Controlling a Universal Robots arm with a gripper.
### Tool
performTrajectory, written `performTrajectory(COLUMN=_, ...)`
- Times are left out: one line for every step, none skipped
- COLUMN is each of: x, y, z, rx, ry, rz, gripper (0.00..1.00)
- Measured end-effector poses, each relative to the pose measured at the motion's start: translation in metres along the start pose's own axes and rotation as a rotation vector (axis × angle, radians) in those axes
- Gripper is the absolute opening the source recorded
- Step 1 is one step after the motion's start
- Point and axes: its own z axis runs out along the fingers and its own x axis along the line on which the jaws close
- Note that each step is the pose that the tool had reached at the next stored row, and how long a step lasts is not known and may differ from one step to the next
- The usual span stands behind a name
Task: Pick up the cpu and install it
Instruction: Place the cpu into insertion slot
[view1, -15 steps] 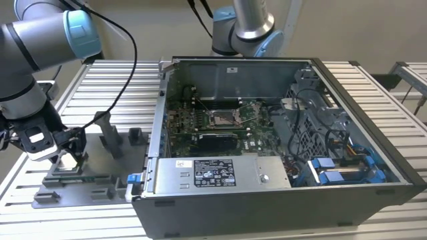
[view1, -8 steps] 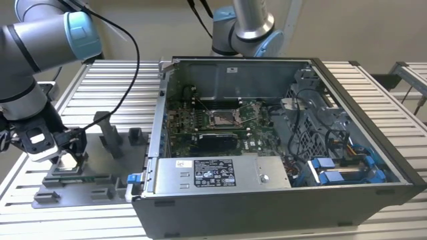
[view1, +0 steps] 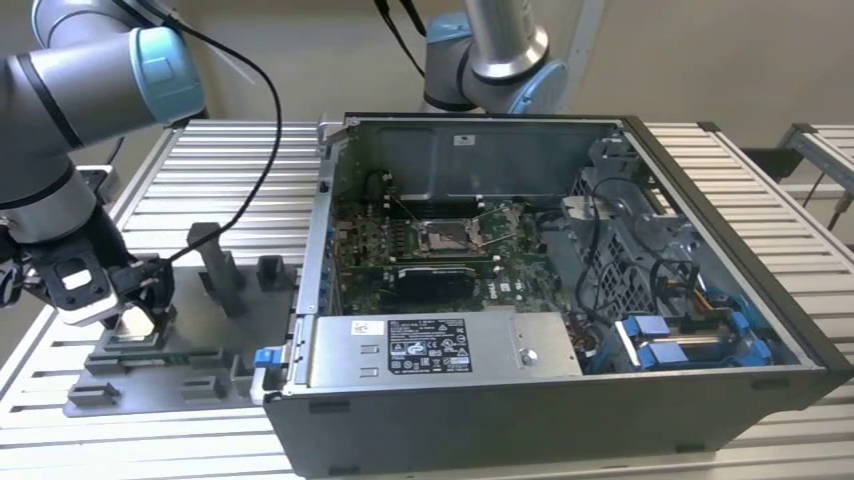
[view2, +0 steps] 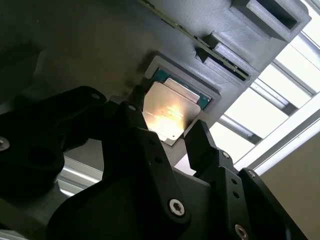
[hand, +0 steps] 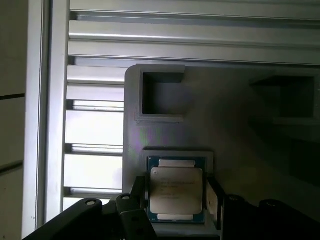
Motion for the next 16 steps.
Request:
performTrajectory(x=-0.0001, y=0.0000, z=0.0002, rx=0.0000, ry=0.0001, rz=0.000, gripper=1.00)
performTrajectory(x=-0.0002, y=0.0000, z=0.0005, rx=-0.0001, ry=-0.0001, rz=0.000, gripper=1.00)
performTrajectory(x=-0.0003, y=0.0000, z=0.0006, rx=0.0000, ry=-0.0004, rz=0.000, gripper=1.00)
performTrajectory(x=-0.0004, y=0.0000, z=0.0006, rx=0.0000, ry=-0.0008, rz=0.000, gripper=1.00)
performTrajectory(x=-0.0005, y=0.0000, z=0.0008, rx=-0.0001, ry=-0.0013, rz=0.000, gripper=1.00)
performTrajectory(x=-0.0007, y=0.0000, z=0.0010, rx=-0.0002, ry=-0.0017, rz=0.000, gripper=1.00)
performTrajectory(x=-0.0008, y=-0.0001, z=0.0010, rx=-0.0001, ry=-0.0018, rz=0.000, gripper=1.00)
performTrajectory(x=-0.0008, y=-0.0001, z=0.0016, rx=0.0013, ry=-0.0015, rz=0.000, gripper=1.00)
performTrajectory(x=-0.0008, y=0.0000, z=0.0027, rx=0.0042, ry=-0.0015, rz=0.000, gripper=1.00)
performTrajectory(x=-0.0008, y=0.0000, z=0.0027, rx=0.0042, ry=-0.0015, rz=0.000, gripper=1.00)
performTrajectory(x=-0.0008, y=-0.0001, z=0.0028, rx=0.0043, ry=-0.0015, rz=0.000, gripper=1.00)
performTrajectory(x=-0.0008, y=0.0000, z=0.0028, rx=0.0043, ry=-0.0015, rz=0.000, gripper=1.00)
performTrajectory(x=-0.0008, y=0.0000, z=0.0027, rx=0.0044, ry=-0.0015, rz=0.000, gripper=1.00)
performTrajectory(x=-0.0008, y=0.0000, z=0.0027, rx=0.0044, ry=-0.0015, rz=0.000, gripper=1.00)
performTrajectory(x=-0.0008, y=0.0000, z=0.0027, rx=0.0044, ry=-0.0015, rz=0.000, gripper=1.00)
performTrajectory(x=-0.0008, y=0.0000, z=0.0028, rx=0.0045, ry=-0.0015, rz=0.000, gripper=1.00)
